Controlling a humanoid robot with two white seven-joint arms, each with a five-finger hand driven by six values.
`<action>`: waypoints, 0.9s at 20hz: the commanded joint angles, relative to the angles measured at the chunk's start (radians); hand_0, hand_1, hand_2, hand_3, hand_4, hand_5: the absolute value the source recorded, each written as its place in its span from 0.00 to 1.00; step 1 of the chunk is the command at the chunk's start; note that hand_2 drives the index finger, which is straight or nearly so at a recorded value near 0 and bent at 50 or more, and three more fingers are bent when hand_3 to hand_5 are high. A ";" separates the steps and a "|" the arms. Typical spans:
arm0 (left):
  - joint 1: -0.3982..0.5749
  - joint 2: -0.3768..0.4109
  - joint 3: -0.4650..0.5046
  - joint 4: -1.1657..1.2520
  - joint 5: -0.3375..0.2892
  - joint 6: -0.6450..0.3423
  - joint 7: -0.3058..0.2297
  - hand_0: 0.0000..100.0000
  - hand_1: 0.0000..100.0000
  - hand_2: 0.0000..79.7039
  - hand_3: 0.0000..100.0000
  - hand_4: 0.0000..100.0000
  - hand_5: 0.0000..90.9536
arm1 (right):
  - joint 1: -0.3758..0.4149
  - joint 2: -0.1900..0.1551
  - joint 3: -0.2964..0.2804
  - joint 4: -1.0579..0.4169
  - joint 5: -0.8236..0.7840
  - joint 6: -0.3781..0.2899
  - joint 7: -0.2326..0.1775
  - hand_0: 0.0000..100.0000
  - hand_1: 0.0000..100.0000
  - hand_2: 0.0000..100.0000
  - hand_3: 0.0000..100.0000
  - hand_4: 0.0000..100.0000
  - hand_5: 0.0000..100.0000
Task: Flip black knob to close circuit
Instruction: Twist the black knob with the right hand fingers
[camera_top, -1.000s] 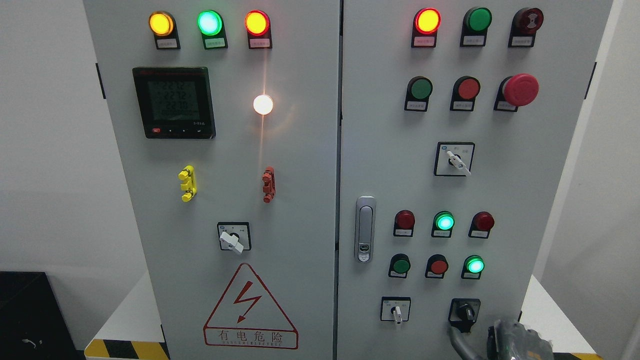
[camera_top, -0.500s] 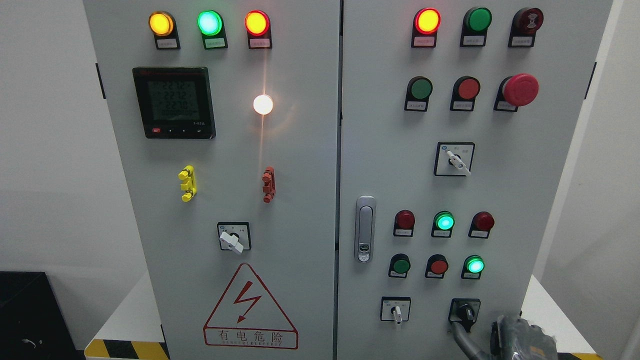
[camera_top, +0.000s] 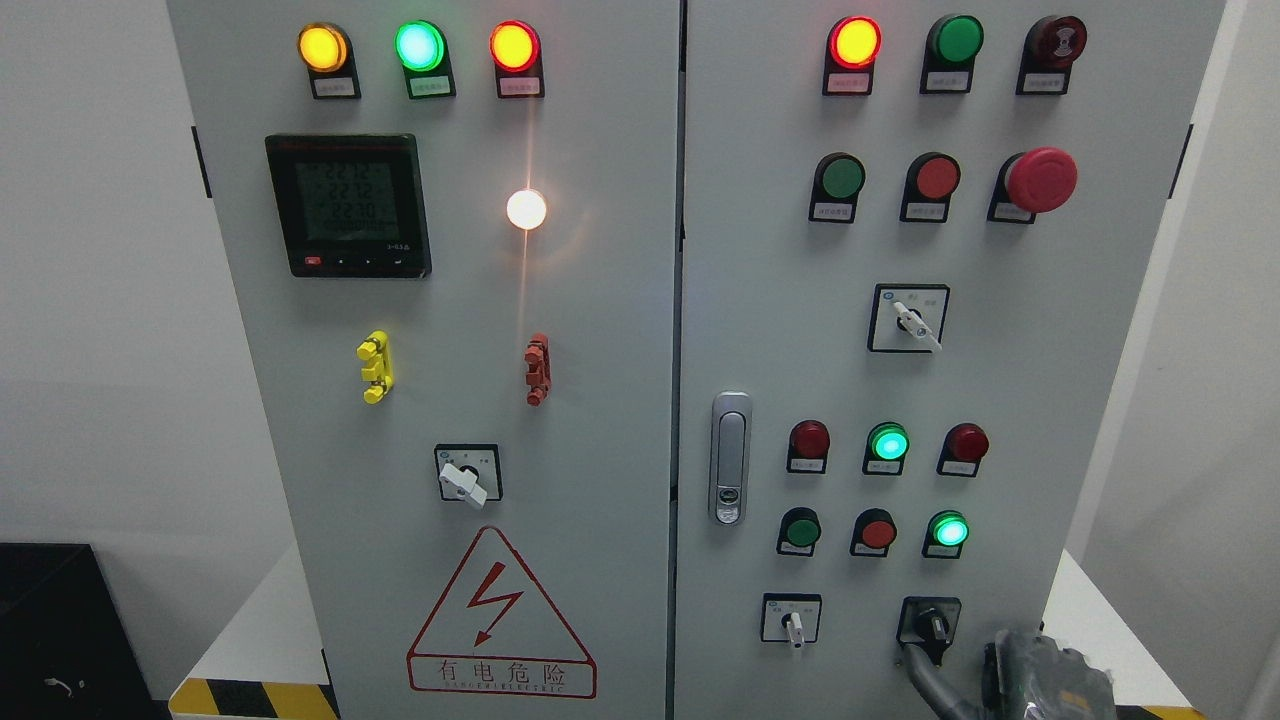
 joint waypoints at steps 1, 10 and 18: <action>0.000 0.000 0.000 0.000 0.000 -0.001 -0.001 0.12 0.56 0.00 0.00 0.00 0.00 | -0.001 -0.012 -0.029 0.004 0.001 0.000 -0.005 0.00 0.00 0.95 1.00 1.00 0.99; 0.000 0.000 -0.001 0.000 0.000 -0.001 0.001 0.12 0.56 0.00 0.00 0.00 0.00 | -0.001 -0.016 -0.056 0.000 -0.001 -0.001 -0.004 0.00 0.00 0.95 1.00 1.00 0.99; 0.000 0.000 -0.001 0.000 0.000 -0.001 -0.001 0.12 0.56 0.00 0.00 0.00 0.00 | -0.001 -0.016 -0.059 0.000 -0.002 -0.001 -0.004 0.00 0.00 0.95 1.00 1.00 0.99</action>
